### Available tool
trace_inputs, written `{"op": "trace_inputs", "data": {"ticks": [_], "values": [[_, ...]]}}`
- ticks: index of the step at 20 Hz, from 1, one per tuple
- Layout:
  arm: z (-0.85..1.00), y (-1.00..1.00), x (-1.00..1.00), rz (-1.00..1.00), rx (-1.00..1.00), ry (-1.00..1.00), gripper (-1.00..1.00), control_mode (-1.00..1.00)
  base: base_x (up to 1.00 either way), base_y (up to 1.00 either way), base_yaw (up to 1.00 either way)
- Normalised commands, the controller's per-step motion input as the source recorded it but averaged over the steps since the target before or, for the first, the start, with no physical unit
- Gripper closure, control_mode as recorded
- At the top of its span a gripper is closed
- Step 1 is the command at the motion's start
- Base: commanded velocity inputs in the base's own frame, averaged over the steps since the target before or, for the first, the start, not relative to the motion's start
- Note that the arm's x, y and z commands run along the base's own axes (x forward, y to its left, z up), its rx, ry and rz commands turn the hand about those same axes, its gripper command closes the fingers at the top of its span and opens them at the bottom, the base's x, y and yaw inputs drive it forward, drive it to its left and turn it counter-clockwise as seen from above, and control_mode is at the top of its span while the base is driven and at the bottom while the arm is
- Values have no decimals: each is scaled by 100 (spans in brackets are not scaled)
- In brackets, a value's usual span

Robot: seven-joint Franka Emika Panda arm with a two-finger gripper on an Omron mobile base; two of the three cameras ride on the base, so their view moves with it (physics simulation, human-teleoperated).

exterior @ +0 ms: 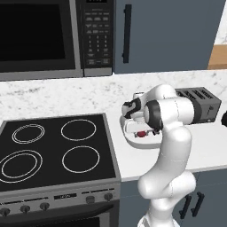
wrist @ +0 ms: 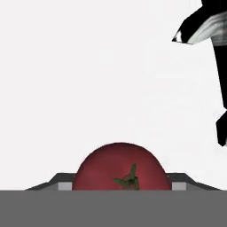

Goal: Place one tomato and one fish in each tupperware on the nearby counter, to pack two identical lunches.

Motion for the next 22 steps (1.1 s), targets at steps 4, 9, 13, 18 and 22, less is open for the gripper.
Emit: {"op": "trace_inputs", "data": {"ticks": [4,9,13,18,22], "values": [[-25,-3,12,0,0,3,100,-100,0,0,0],[0,-1,0,0,0,0,-100,-100,0,0,0],[2,0,-10,0,0,0,-100,-100,0,0,0],[21,0,-23,0,0,-4,-100,-100,0,0,0],[62,0,-48,0,0,-15,-100,-100,0,0,0]]}}
